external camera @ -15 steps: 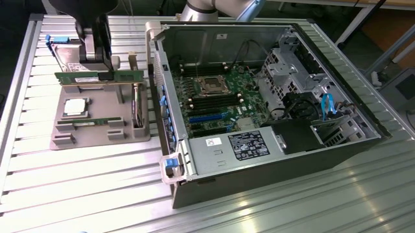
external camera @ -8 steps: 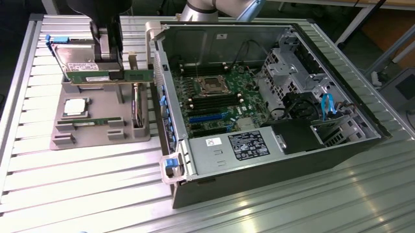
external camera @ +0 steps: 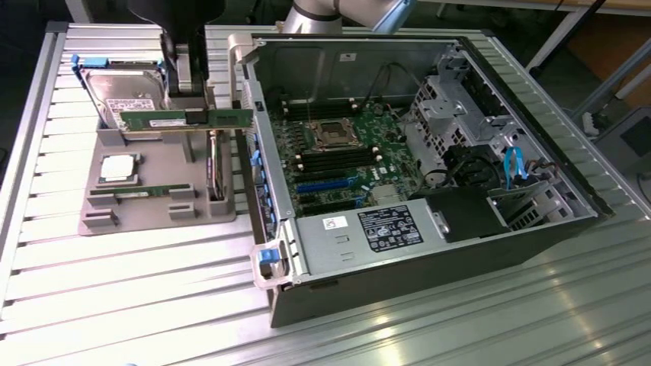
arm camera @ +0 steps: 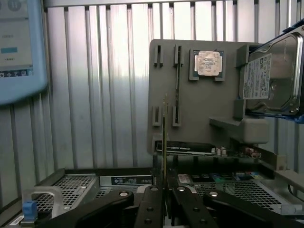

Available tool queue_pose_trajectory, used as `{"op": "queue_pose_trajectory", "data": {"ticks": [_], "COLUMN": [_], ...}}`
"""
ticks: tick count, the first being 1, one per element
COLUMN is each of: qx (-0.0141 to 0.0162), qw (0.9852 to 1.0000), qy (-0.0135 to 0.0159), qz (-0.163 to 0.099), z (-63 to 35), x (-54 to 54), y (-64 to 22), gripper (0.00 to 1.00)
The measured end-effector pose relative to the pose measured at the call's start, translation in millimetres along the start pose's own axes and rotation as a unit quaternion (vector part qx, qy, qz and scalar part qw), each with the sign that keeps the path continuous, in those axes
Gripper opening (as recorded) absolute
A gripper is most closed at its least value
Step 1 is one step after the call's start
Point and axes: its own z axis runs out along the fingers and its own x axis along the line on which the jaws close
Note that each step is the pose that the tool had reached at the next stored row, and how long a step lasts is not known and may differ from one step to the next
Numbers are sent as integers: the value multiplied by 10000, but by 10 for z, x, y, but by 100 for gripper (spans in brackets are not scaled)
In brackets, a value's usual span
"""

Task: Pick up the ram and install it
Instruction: 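Pick up the ram and move it above insertion slot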

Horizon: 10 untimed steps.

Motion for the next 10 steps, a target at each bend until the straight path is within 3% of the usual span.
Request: {"op": "queue_pose_trajectory", "data": {"ticks": [3, 6, 7, 8, 10], "qx": [-1, -10, -15, -25, -26], "qw": [10000, 10000, 10000, 10000, 10000], "qy": [0, 0, 1, 1, 1], "qz": [0, 0, 0, 0, 0], "z": [0, 0, -1, -1, -1], "x": [-1, -4, -6, -11, -12], "y": [-31, -129, -177, -343, -371], "gripper": [12, 12, 12, 12, 12]}}
